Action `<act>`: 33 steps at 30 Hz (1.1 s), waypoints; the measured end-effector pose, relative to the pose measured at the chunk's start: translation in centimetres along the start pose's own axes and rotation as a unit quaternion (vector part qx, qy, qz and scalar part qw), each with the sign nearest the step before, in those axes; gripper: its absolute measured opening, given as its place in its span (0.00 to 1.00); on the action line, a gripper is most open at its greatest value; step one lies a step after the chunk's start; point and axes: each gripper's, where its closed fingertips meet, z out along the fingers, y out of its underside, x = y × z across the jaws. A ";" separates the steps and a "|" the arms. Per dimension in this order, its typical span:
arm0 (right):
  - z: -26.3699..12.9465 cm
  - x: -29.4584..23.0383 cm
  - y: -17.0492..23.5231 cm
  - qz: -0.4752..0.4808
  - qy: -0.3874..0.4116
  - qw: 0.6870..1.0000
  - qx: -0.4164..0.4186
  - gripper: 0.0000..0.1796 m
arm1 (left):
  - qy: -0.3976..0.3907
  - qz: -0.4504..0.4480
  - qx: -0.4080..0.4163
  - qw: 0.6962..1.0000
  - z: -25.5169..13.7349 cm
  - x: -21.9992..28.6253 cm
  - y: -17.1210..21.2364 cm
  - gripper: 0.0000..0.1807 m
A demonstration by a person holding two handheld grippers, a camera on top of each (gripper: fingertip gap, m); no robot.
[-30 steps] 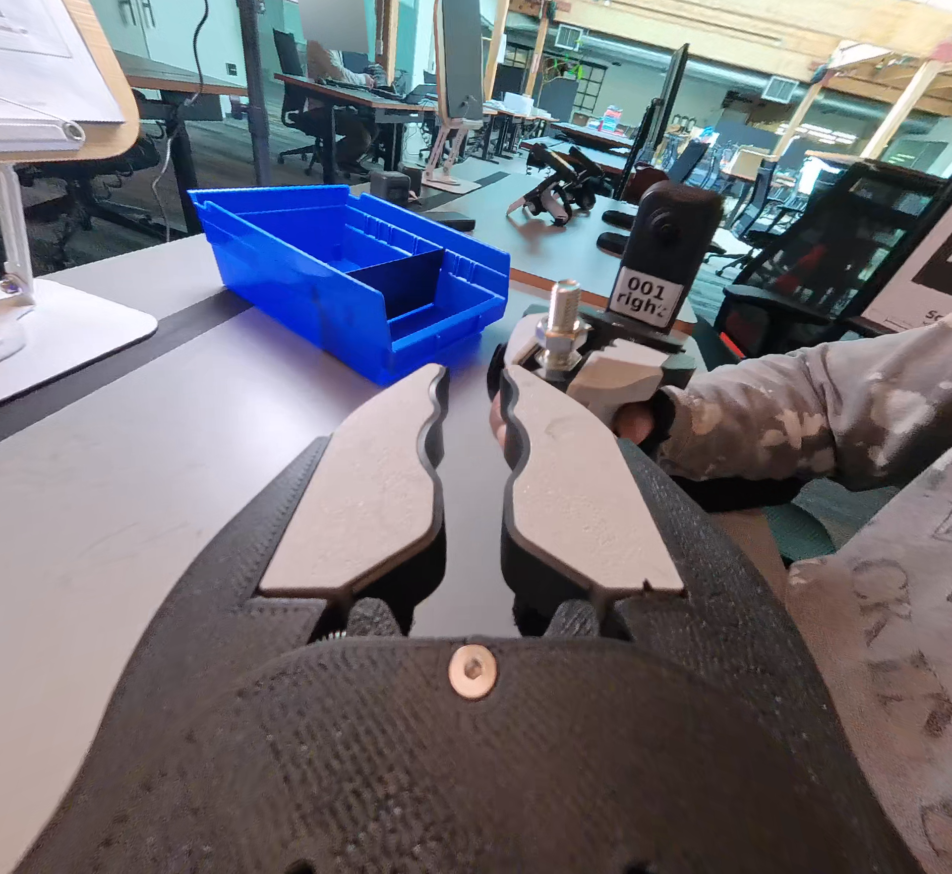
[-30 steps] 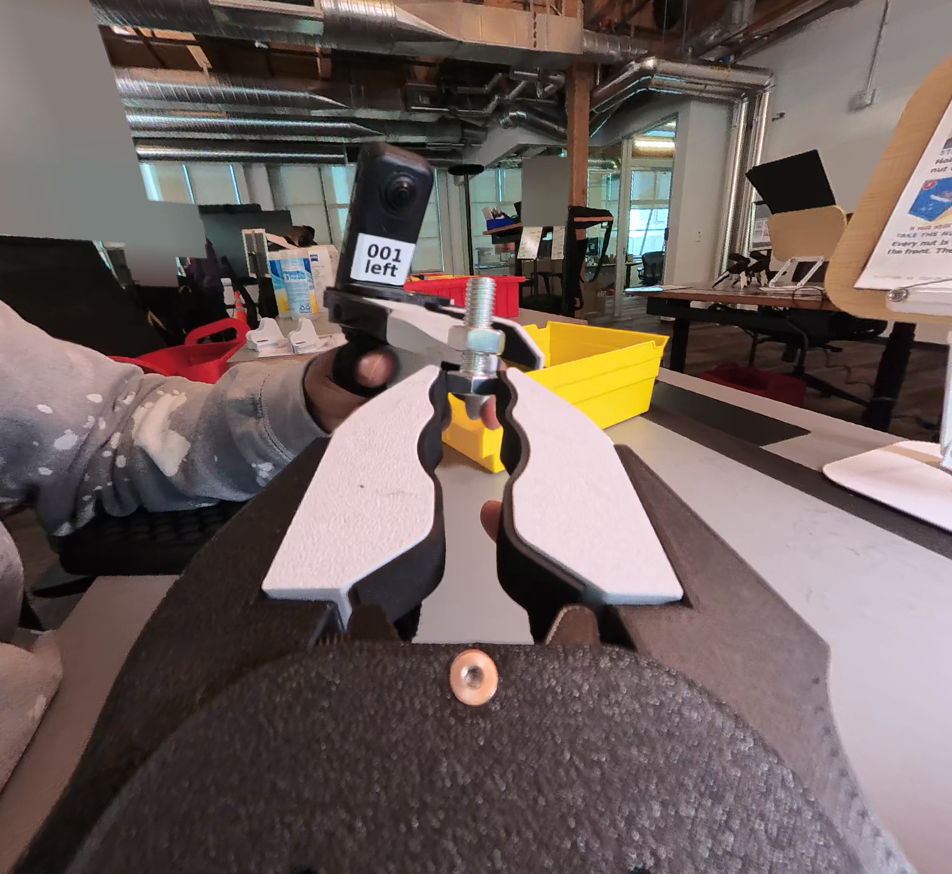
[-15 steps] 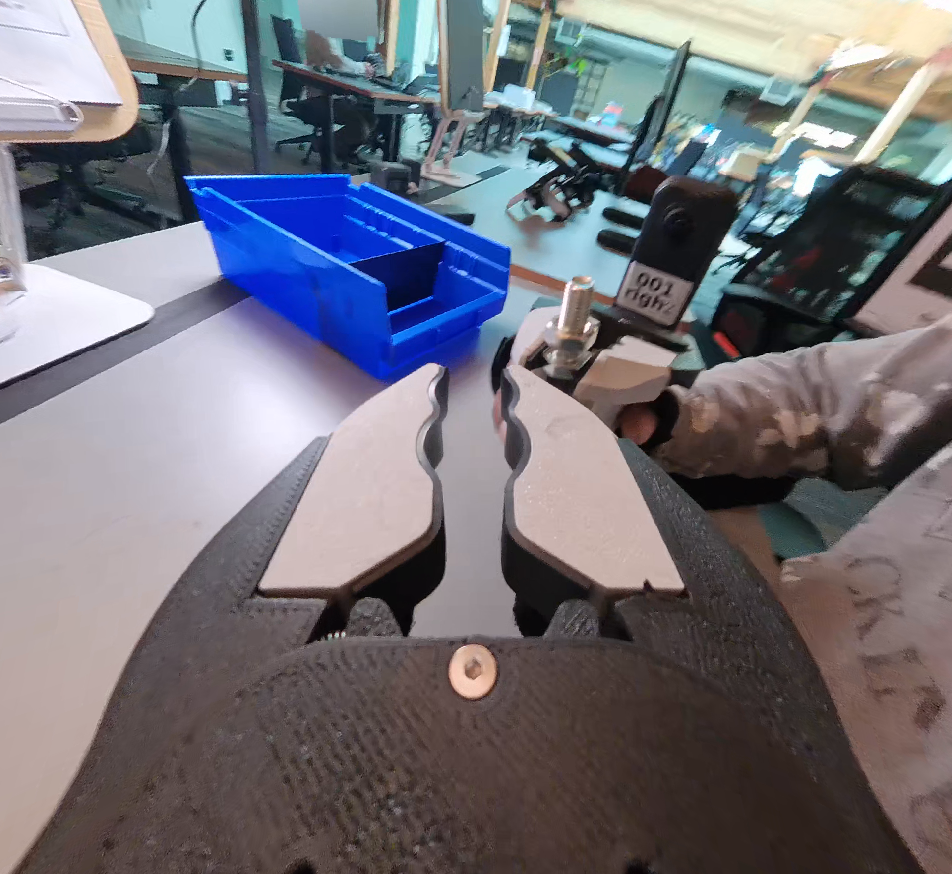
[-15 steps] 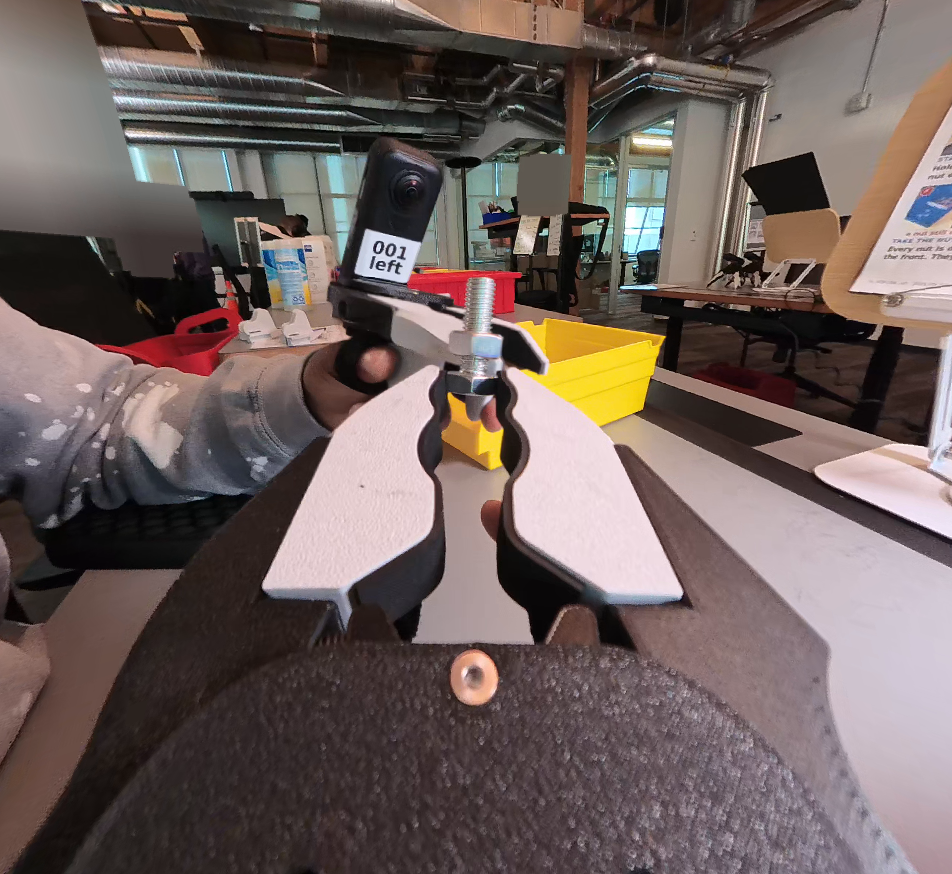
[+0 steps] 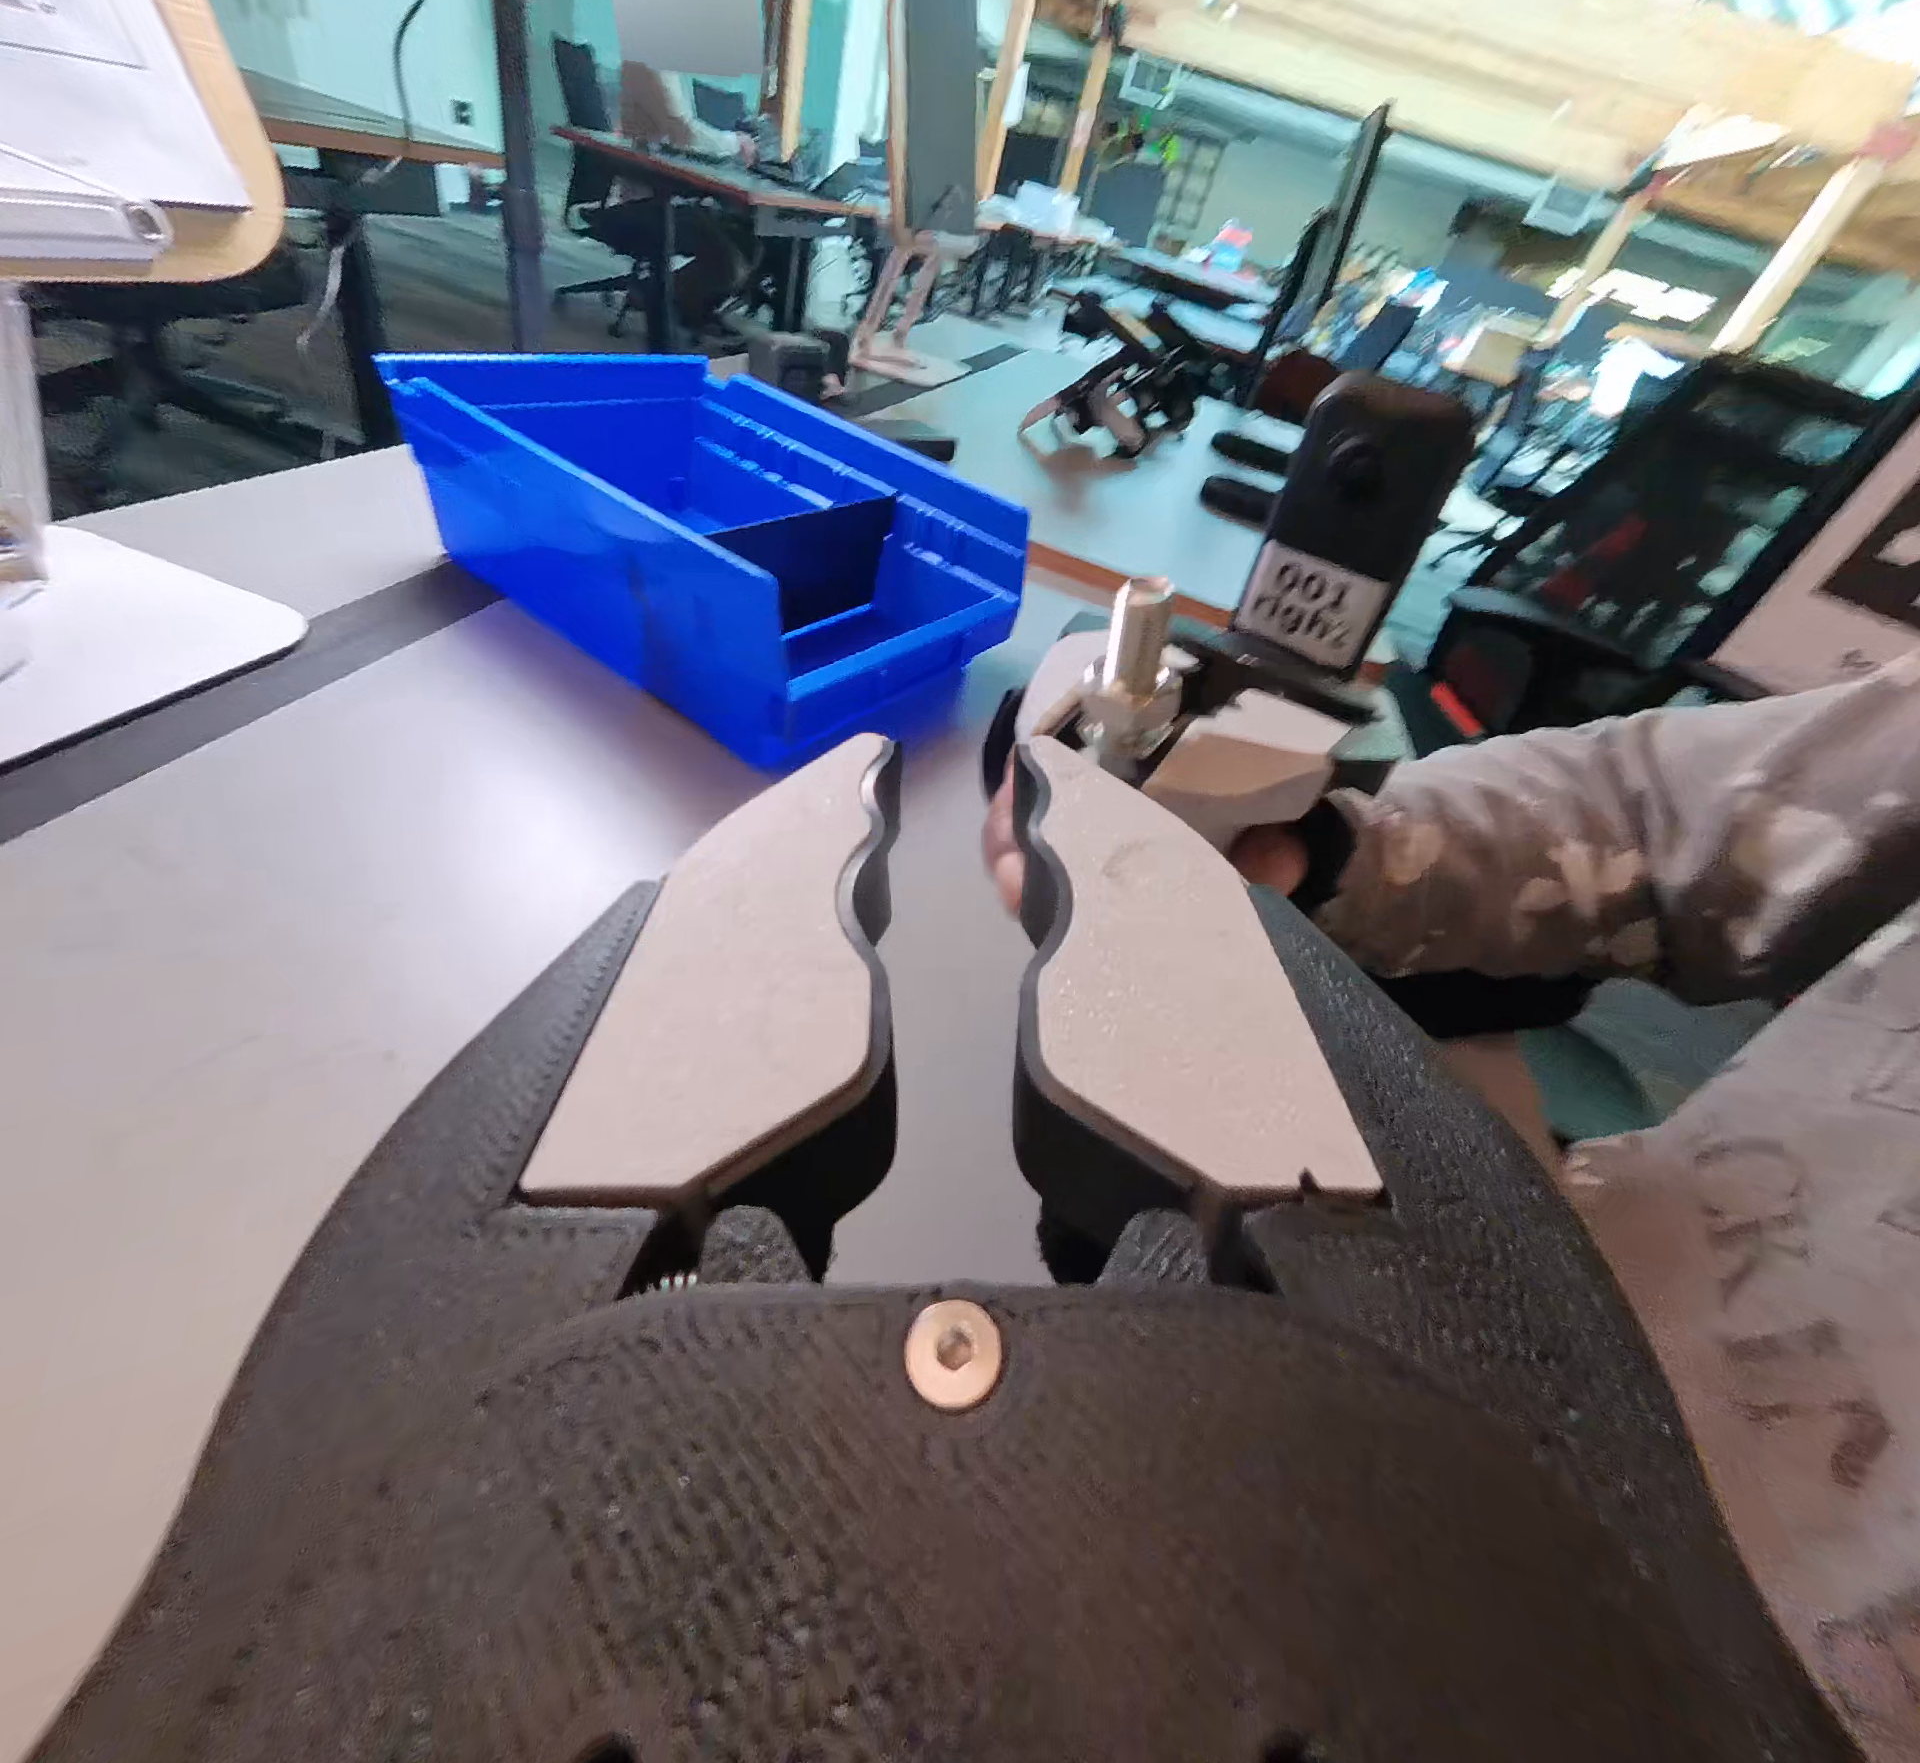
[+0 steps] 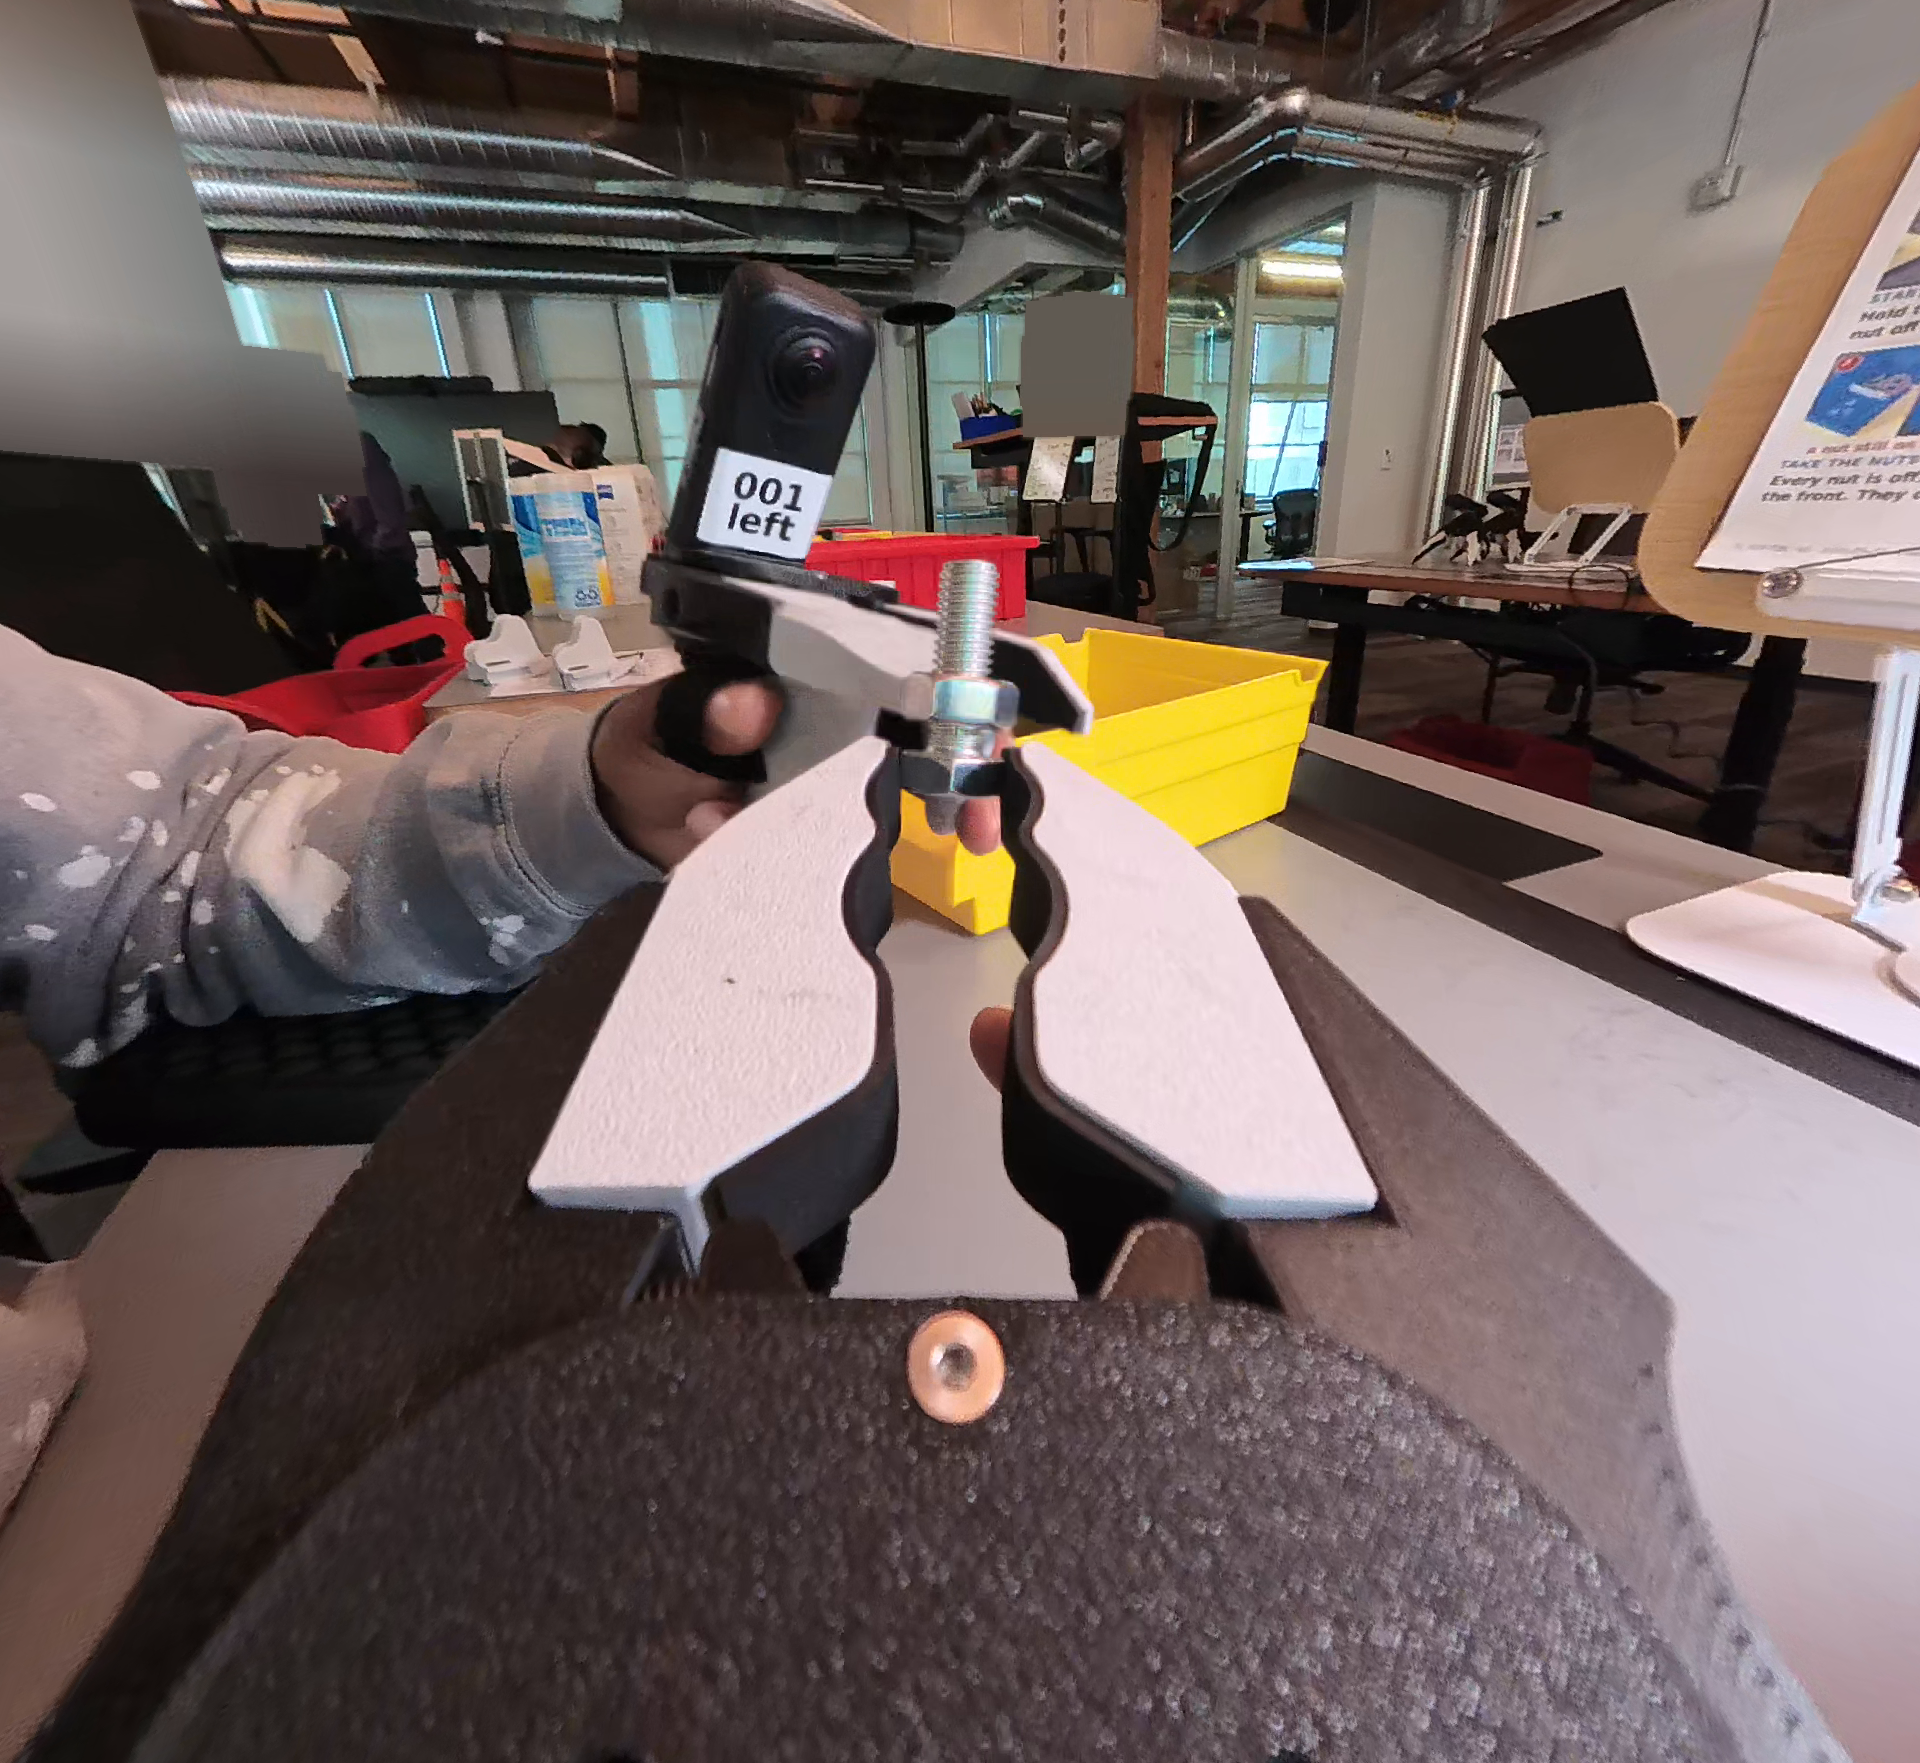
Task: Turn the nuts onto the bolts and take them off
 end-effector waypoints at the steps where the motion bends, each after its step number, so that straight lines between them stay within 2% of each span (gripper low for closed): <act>1: 0.0 0.0 0.2 0.002 0.002 1.000 -0.003 0.10 | 0.017 -0.006 0.009 1.000 0.0 0.5 -0.3 0.13; 6: 0.3 -0.1 0.6 0.001 0.003 1.000 -0.013 0.10 | 0.046 0.005 0.003 0.999 0.5 2.1 0.0 0.18; 7: 0.2 0.0 0.6 0.002 0.007 1.000 -0.013 0.10 | 0.040 0.008 0.002 0.999 0.5 1.9 0.0 0.18; 8: 0.1 0.0 0.4 0.004 0.002 1.000 -0.008 0.10 | 0.011 0.005 -0.006 1.000 0.4 0.9 0.1 0.09; 9: 0.0 -0.1 0.2 0.006 -0.001 1.000 -0.004 0.10 | -0.025 0.013 -0.014 1.000 0.2 -0.4 0.4 0.07; 10: 0.0 0.0 0.1 0.002 0.002 1.000 -0.005 0.10 | -0.027 0.017 -0.014 0.999 0.1 -0.7 0.5 0.08; 13: 0.0 0.3 0.4 0.002 0.010 1.000 -0.012 0.10 | 0.013 -0.006 0.013 1.000 -0.1 0.3 -0.5 0.13; 17: 0.2 0.1 0.7 0.001 0.009 1.000 -0.019 0.10 | 0.054 0.003 0.011 0.998 0.4 2.3 -0.3 0.18; 19: 0.3 0.0 0.6 0.000 0.010 1.000 -0.018 0.10 | 0.039 0.014 -0.002 0.999 0.6 1.9 0.1 0.17; 21: 0.0 0.0 0.2 0.007 0.003 1.000 -0.004 0.10 | -0.010 0.011 -0.010 1.000 0.3 0.2 0.3 0.08; 24: 0.0 0.4 0.2 0.000 0.011 1.000 -0.008 0.10 | -0.005 -0.005 -0.003 1.000 0.0 -0.2 0.1 0.11; 29: 0.1 0.4 0.7 0.002 0.013 1.000 -0.016 0.10 | 0.039 0.001 0.006 0.999 0.4 1.8 -0.2 0.17; 32: 0.2 0.2 0.5 0.003 0.013 1.000 -0.011 0.10 | 0.029 0.008 -0.008 1.000 0.7 1.6 0.3 0.18; 33: 0.1 0.1 0.3 0.003 0.006 1.000 -0.005 0.10 | 0.004 0.001 -0.014 1.000 0.5 0.7 0.5 0.10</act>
